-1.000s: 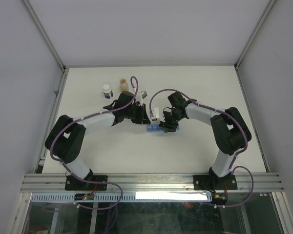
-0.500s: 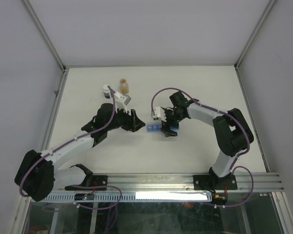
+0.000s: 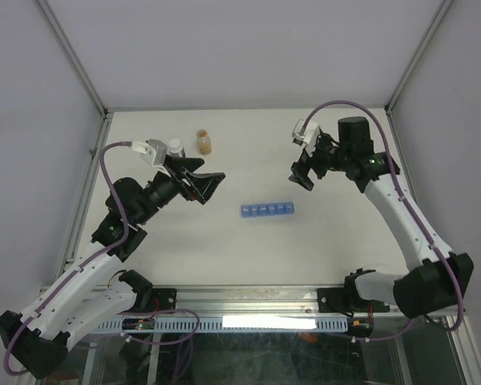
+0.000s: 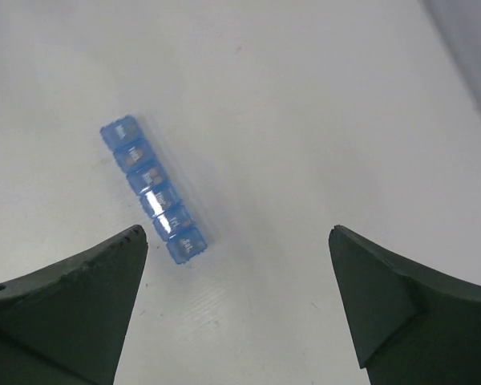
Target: Sort the pills into containers
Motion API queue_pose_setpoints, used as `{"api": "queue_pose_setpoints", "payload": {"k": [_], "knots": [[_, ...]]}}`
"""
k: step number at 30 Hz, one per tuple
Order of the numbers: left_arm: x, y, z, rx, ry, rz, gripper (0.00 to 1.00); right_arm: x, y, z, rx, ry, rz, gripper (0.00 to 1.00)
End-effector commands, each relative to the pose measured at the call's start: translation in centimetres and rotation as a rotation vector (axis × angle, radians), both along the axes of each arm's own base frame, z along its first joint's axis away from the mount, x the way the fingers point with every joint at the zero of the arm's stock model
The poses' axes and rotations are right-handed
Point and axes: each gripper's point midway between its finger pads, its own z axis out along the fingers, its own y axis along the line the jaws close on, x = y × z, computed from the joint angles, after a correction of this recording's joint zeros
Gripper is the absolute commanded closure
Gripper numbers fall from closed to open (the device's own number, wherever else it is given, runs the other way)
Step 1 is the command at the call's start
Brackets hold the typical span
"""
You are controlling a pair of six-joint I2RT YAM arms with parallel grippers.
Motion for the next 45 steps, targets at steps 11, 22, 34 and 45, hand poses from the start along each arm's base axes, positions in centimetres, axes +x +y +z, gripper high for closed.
{"api": "queue_pose_setpoints", "payload": {"k": [11,22,34,45], "knots": [[-4.4,2.2,17.4,-0.077,-0.205,-0.040,0.01,-7.9,-3.3,24.5,0.439,-0.322,-0.294,0.01],[-8.6,3.5,23.3,-0.116,-0.307,-0.111,0.01,-12.3,-6.2,33.5,0.715,-0.378,-0.473,0.01],[-9.4,3.7,23.8,-0.104,-0.329,-0.122,0.01,-11.3,-6.7,32.7,0.707,-0.372,-0.528,0.01],[-9.2,3.8,23.5,-0.086,-0.333,-0.113,0.01,-10.6,-6.6,32.1,0.693,-0.365,-0.534,0.01]]}}
